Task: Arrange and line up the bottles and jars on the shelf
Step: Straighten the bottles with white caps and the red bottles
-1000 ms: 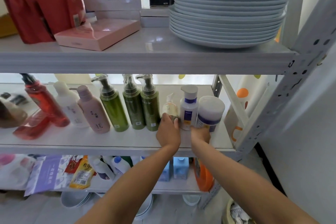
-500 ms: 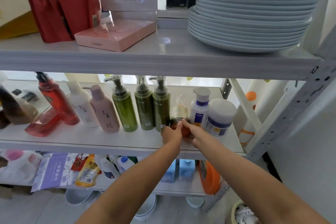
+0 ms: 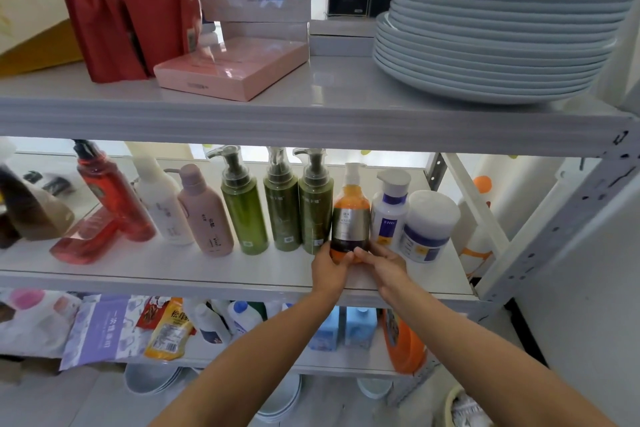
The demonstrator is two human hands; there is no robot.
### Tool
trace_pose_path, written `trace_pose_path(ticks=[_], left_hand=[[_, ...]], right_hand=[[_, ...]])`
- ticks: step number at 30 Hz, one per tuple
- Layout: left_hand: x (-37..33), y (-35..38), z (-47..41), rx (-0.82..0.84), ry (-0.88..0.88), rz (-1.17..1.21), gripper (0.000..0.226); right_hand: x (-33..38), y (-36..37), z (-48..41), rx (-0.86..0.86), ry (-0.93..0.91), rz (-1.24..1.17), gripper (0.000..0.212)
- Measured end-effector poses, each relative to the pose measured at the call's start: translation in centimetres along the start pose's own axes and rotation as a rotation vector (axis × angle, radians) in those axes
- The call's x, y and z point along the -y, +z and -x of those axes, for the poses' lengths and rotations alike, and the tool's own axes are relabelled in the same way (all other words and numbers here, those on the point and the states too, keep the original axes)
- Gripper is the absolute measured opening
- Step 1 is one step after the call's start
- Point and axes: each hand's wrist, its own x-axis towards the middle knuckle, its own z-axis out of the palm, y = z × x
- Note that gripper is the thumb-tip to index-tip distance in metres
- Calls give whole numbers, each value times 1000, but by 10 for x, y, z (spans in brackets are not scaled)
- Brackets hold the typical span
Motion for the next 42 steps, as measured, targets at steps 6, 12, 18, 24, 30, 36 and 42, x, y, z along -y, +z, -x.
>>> trace_pose_path(ticks=[6, 12, 18, 24, 30, 36, 42], left_hand=[[9, -8, -3, 71, 121, -205, 38], [15, -15, -12, -52, 104, -595, 45], [12, -10, 0, -118, 170, -527, 65], [1, -3, 0, -150, 141, -517, 56], [2, -4, -3, -109, 193, -702, 45], [-5, -6, -6, -107, 148, -841, 54], [0, -2, -6, -38, 45, -803, 73]], right_hand=[[3, -3, 8, -63, -159, 284, 37], [-4, -4, 5, -101, -258, 587, 43], [-11, -4, 0, -124, -300, 677, 38], [-11, 0, -1, -135, -329, 742, 26], [23, -9, 4, -106, -757, 1022, 17], [92, 3, 19, 82, -1219, 1448, 39], [147, 25, 22, 224, -1588, 1892, 61]])
